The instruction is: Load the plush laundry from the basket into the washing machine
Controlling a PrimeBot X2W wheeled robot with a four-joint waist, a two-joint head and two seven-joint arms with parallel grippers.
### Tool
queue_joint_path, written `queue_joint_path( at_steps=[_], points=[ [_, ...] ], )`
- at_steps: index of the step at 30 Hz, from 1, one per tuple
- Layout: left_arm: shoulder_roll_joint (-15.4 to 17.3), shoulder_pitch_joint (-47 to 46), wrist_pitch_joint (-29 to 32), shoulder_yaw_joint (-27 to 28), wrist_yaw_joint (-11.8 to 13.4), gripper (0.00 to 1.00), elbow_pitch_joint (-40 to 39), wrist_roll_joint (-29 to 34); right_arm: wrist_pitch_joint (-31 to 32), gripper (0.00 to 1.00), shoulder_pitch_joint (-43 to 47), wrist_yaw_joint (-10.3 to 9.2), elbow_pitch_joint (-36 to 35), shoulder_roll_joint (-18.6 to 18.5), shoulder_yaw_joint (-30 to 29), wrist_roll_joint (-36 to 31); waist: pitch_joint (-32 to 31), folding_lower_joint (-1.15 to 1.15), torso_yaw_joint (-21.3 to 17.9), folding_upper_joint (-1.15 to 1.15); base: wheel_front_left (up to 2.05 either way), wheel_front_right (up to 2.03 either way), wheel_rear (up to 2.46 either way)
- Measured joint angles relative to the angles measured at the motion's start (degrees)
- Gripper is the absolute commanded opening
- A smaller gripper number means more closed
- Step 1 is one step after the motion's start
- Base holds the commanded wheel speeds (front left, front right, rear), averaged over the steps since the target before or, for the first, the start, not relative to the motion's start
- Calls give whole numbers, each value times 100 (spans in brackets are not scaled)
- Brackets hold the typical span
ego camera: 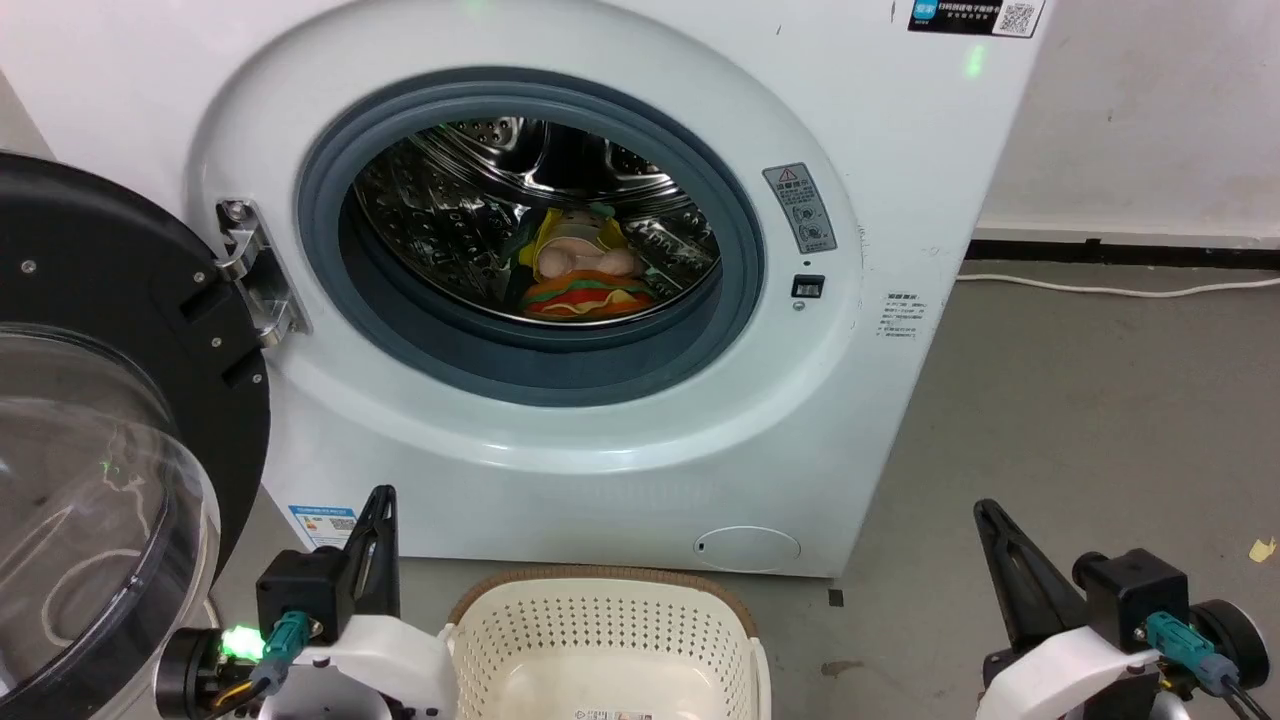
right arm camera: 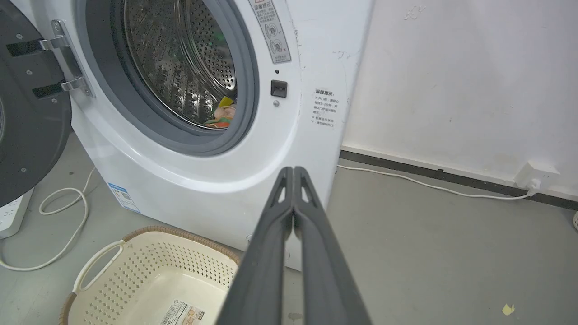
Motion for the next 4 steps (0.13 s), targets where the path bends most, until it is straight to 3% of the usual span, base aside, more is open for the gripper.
queue_joint_path(
  at_steps=[4],
  points=[
    [-5,2,41,26,-7,0,-11,44,20,0,-7,0,4,0,3,-2,-3,0,0,0,0,0,0]
  ],
)
